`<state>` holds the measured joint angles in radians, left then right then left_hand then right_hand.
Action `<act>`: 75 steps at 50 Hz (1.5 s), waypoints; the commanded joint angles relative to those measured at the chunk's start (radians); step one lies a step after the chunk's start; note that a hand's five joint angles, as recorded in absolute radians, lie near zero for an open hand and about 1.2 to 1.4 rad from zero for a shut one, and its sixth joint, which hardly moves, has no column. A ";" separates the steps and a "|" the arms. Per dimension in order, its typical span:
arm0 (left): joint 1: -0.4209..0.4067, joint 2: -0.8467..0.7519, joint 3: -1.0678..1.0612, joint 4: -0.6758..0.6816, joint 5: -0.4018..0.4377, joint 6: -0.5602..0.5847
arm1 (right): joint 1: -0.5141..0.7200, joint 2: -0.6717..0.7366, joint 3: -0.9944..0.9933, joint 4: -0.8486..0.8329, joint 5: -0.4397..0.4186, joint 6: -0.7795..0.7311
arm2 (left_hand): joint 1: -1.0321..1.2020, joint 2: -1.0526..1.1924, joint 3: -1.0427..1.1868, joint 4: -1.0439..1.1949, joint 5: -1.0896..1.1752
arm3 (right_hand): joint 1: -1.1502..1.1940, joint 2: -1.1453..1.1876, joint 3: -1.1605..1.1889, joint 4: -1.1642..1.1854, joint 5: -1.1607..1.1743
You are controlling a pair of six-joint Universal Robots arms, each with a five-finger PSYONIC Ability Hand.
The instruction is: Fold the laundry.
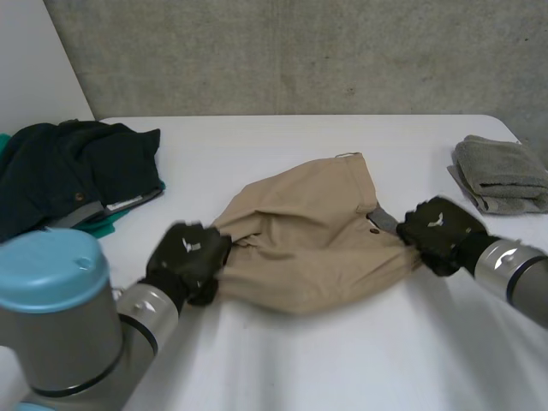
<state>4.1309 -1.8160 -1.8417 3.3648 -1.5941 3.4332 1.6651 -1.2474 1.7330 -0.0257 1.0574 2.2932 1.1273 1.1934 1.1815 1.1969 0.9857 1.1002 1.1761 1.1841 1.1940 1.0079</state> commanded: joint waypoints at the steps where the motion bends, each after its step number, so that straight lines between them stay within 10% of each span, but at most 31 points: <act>1: -0.014 0.233 0.076 -0.030 -0.006 -0.058 | 0.004 -0.249 -0.088 0.151 0.044 0.104 | 0.269 0.203 0.215 0.199 0.236 | 0.296 0.220 0.212 0.202 0.214; 12: 0.008 0.284 0.435 -0.343 -0.001 -0.238 | -0.008 -0.426 -0.415 0.440 0.056 0.129 | 0.269 0.203 0.215 0.199 0.236 | 0.296 0.220 0.212 0.202 0.214; 23: 0.110 -0.127 0.765 -0.424 0.016 -0.240 | 0.182 -0.046 -0.636 0.454 0.291 0.052 | 0.269 0.203 0.215 0.199 0.236 | 0.296 0.220 0.212 0.202 0.214; 29: 0.126 -0.342 1.001 -0.259 0.019 -0.163 | 0.225 0.135 -0.765 0.353 0.406 0.009 | 0.269 0.203 0.215 0.199 0.236 | 0.296 0.220 0.212 0.202 0.214; 37: 0.155 -0.416 1.225 0.207 0.068 -0.097 | 0.263 0.212 -0.912 -0.225 0.475 0.138 | 0.269 0.203 0.215 0.199 0.236 | 0.296 0.220 0.212 0.202 0.214; 41: 0.163 -0.399 1.227 0.352 0.068 -0.101 | 0.275 0.169 -0.911 -0.445 0.515 0.178 | 0.269 0.203 0.215 0.199 0.236 | 0.296 0.220 0.212 0.202 0.214; 61: 0.172 -0.353 0.552 0.271 0.085 -0.126 | 0.305 0.304 -0.564 -0.303 0.412 0.192 | 0.269 0.203 0.215 0.199 0.236 | 0.296 0.220 0.212 0.202 0.214; 75: 0.172 -0.191 0.240 -0.145 0.083 -0.120 | 0.300 0.249 -0.311 0.001 0.400 0.060 | 0.269 0.203 0.215 0.199 0.236 | 0.296 0.220 0.212 0.202 0.214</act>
<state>4.2991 -2.1243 -1.5202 3.3993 -1.5108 3.3131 1.9661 -0.9167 1.3089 -0.1412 1.4576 2.4194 1.1306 1.1991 1.1931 1.2017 0.9952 1.1003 1.1773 1.1936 1.1984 1.0288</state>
